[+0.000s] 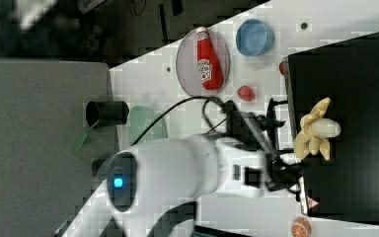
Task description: Pick banana from oven and place on table.
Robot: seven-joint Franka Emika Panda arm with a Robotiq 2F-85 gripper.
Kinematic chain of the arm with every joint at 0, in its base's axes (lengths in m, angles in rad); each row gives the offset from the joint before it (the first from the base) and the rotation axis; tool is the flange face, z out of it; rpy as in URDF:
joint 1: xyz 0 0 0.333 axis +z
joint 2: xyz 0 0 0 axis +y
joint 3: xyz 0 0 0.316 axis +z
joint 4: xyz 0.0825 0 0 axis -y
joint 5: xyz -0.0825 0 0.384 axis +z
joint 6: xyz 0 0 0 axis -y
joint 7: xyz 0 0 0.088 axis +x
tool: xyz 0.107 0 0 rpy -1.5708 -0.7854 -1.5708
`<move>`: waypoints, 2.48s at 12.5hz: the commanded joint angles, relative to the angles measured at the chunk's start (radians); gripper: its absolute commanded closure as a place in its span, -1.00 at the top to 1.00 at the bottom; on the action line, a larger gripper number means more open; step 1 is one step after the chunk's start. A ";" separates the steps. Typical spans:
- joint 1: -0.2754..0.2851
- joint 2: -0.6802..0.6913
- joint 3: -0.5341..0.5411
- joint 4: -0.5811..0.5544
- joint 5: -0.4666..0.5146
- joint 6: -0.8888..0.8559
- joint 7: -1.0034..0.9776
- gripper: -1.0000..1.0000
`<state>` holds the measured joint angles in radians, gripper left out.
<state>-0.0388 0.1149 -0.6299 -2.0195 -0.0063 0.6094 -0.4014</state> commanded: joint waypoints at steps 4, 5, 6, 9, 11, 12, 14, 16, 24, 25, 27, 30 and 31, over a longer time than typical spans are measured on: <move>-0.012 0.110 0.005 0.000 0.091 0.083 -0.037 1.00; -0.014 0.115 0.006 -0.009 0.107 0.094 -0.038 0.93; -0.014 0.115 0.005 -0.016 0.116 0.107 -0.040 0.69; -0.014 0.115 0.006 -0.024 0.117 0.134 -0.041 -0.06; -0.014 0.115 0.007 -0.024 0.117 0.134 -0.041 -0.44; -0.014 0.114 0.006 -0.023 0.117 0.134 -0.041 -0.44; -0.013 0.099 0.007 -0.017 0.117 0.131 -0.041 -0.44; -0.007 0.051 0.009 0.014 0.107 0.101 -0.041 -0.44; 0.052 -0.235 0.183 0.268 -0.092 -0.531 0.025 -0.44; 0.056 -0.261 0.239 0.266 -0.092 -0.557 0.076 -0.44; 0.062 -0.294 0.359 0.249 -0.081 -0.567 0.159 -0.44; 0.063 -0.301 0.489 0.194 -0.017 -0.566 0.259 -0.44; 0.063 -0.301 0.516 0.160 0.000 -0.563 0.310 -0.44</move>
<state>0.0158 -0.2610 -0.1233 -1.8135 -0.0267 0.0822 -0.2168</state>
